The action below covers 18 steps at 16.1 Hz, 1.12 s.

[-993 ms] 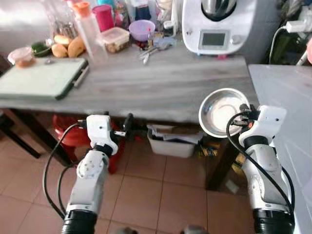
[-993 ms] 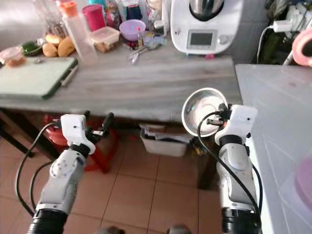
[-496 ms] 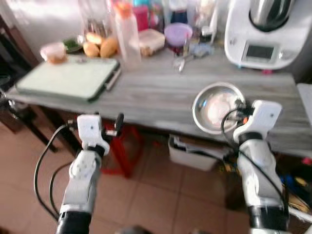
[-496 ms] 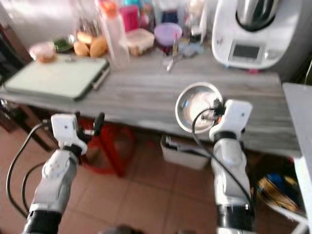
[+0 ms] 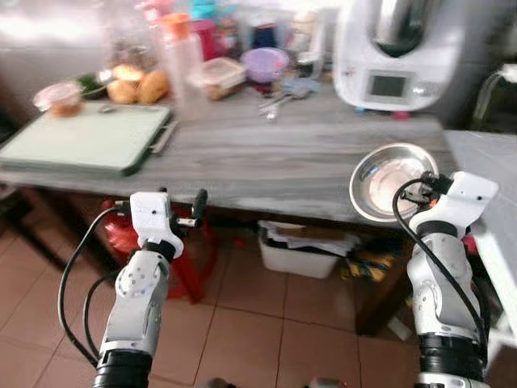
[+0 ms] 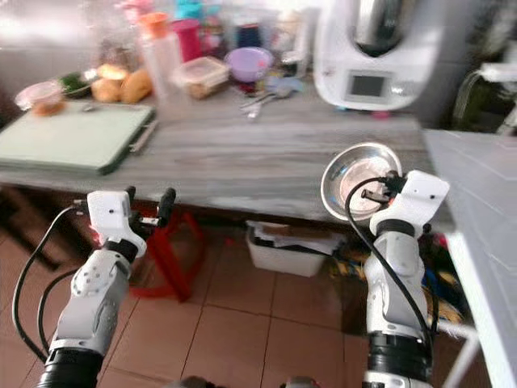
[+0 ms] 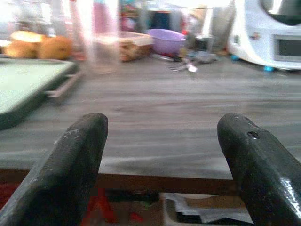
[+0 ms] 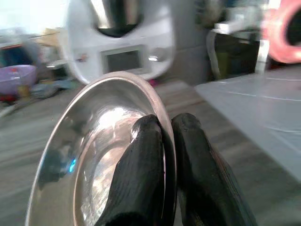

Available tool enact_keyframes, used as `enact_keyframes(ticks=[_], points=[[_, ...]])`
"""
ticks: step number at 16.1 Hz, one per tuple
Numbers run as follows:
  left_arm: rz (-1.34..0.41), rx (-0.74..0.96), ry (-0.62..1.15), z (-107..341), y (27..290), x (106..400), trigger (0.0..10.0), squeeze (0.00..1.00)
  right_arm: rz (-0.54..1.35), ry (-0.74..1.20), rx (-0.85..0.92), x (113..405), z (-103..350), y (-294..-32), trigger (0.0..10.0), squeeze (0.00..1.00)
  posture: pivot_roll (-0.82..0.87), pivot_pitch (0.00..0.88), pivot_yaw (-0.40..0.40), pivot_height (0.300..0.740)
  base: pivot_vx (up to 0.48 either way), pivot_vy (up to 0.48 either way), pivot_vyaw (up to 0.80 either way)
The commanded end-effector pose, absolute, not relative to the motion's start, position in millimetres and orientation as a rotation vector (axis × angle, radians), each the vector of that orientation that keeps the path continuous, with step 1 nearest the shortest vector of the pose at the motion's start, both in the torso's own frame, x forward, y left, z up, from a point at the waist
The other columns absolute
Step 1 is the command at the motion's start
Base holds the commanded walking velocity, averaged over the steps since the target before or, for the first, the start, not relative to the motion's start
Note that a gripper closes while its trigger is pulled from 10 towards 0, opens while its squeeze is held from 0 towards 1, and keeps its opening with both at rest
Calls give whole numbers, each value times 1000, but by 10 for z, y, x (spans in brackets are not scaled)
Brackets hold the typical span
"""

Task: Setting the table

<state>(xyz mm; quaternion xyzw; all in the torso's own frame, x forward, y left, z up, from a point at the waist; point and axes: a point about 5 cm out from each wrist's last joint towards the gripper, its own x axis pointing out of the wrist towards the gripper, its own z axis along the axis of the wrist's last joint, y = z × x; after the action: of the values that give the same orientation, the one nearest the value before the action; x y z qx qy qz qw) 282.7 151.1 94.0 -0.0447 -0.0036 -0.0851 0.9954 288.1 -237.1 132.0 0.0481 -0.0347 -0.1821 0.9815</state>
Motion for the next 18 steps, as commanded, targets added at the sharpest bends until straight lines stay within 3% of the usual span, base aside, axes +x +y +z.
enact_keyframes(ticks=[1, 6, 14, 18], points=[[-172, -74, -18, 981, 1554, 2836, 10000, 0, -357, -77, 108, 2909, 1344, -2324, 10000, 0, -54, 0, 57, 740, 0, 480, -712], [-177, -65, -29, 990, 1543, 2835, 10000, 0, -354, -96, 89, 2919, 1372, -2332, 10000, 0, -54, 0, 59, 740, 0, 460, -230], [-205, -57, -54, 982, 1477, 2895, 10000, 0, -342, -81, 57, 2768, 1294, -2280, 10000, 0, -106, 0, 62, 740, 0, 0, 0], [-172, -109, -74, 969, 1359, 2857, 10000, 0, -289, -77, 22, 2884, 1362, -2318, 10000, 0, -65, 0, -30, 740, 0, 0, 0]])
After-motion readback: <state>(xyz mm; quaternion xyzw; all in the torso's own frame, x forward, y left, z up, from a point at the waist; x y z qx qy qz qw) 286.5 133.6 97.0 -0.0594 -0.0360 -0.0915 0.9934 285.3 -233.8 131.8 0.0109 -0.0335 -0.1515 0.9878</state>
